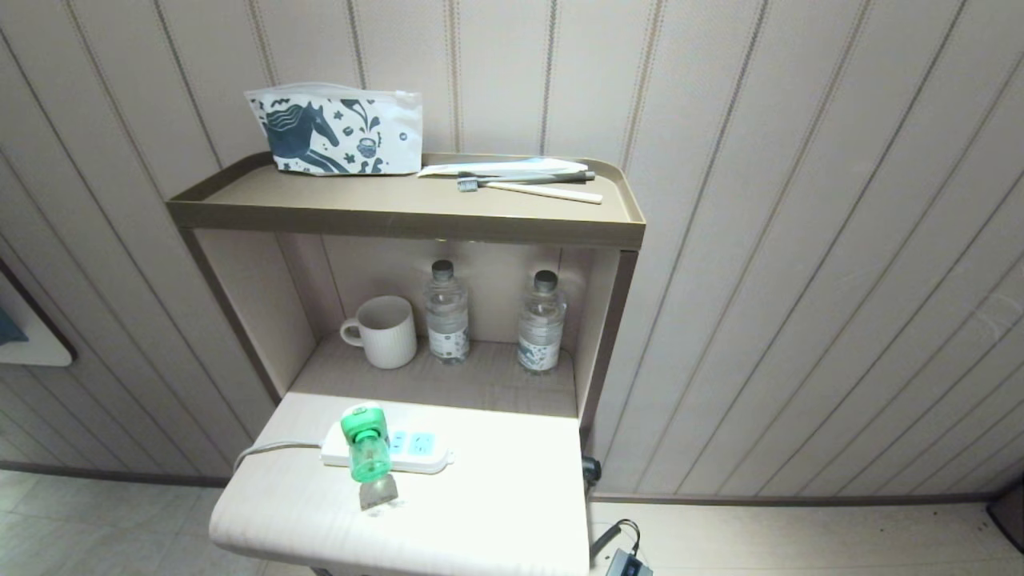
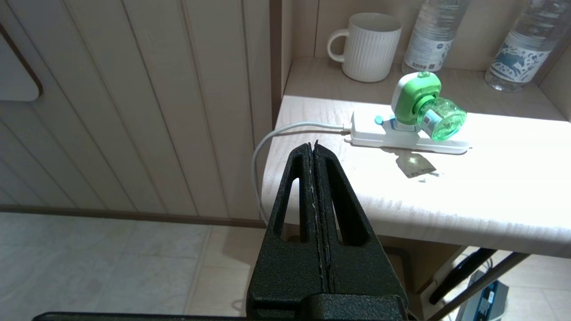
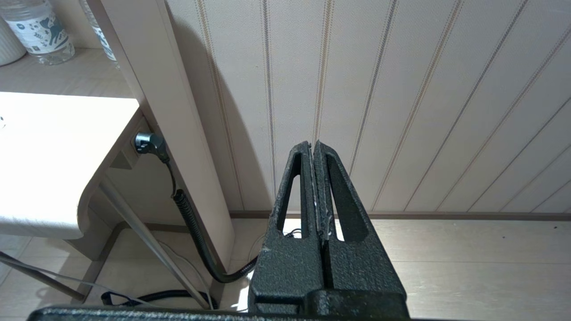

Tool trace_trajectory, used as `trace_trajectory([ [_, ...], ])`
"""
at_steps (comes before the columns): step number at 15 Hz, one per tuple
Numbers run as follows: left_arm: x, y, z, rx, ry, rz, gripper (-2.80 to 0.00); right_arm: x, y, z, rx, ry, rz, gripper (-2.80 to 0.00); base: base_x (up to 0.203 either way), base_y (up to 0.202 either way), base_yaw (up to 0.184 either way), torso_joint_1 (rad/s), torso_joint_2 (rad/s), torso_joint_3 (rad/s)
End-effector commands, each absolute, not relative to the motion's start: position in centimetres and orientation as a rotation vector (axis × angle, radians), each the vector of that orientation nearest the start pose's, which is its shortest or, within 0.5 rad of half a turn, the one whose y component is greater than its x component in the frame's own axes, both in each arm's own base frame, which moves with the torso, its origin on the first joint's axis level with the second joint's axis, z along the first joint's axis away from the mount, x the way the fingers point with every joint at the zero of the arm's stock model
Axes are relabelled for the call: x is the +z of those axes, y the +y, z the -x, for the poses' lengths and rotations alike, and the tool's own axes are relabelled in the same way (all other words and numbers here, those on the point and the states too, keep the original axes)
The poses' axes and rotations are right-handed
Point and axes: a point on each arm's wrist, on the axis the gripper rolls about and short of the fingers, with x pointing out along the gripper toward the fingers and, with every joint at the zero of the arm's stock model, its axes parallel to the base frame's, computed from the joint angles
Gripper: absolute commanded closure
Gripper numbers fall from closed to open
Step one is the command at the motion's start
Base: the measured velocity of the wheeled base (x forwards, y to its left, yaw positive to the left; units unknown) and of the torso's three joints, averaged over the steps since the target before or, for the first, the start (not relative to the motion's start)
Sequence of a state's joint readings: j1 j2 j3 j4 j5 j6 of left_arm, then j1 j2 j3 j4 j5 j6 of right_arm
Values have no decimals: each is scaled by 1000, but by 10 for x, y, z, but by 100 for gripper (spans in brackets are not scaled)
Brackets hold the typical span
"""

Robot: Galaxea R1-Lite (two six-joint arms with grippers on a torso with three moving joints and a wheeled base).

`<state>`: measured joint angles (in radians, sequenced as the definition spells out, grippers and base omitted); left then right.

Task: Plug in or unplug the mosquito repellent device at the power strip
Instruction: Hold the socket with your right hand and unplug it with your left hand

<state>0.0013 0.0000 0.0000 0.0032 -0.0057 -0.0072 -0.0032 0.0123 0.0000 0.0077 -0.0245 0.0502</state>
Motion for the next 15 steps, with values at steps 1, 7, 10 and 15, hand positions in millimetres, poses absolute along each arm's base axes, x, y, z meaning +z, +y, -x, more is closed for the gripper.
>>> trace_trajectory([
  [1, 75, 0, 23, -5, 3, 8, 0, 75, 0, 22, -28, 21, -50, 0, 0, 0, 0, 0, 0, 0],
  [7, 75, 0, 23, -5, 3, 8, 0, 75, 0, 22, -27, 21, -46, 0, 0, 0, 0, 0, 0, 0],
  [10, 75, 0, 23, -5, 3, 8, 0, 75, 0, 22, -27, 20, -46, 0, 0, 0, 0, 0, 0, 0],
  [15, 75, 0, 23, -5, 3, 8, 0, 75, 0, 22, -27, 19, -46, 0, 0, 0, 0, 0, 0, 0],
])
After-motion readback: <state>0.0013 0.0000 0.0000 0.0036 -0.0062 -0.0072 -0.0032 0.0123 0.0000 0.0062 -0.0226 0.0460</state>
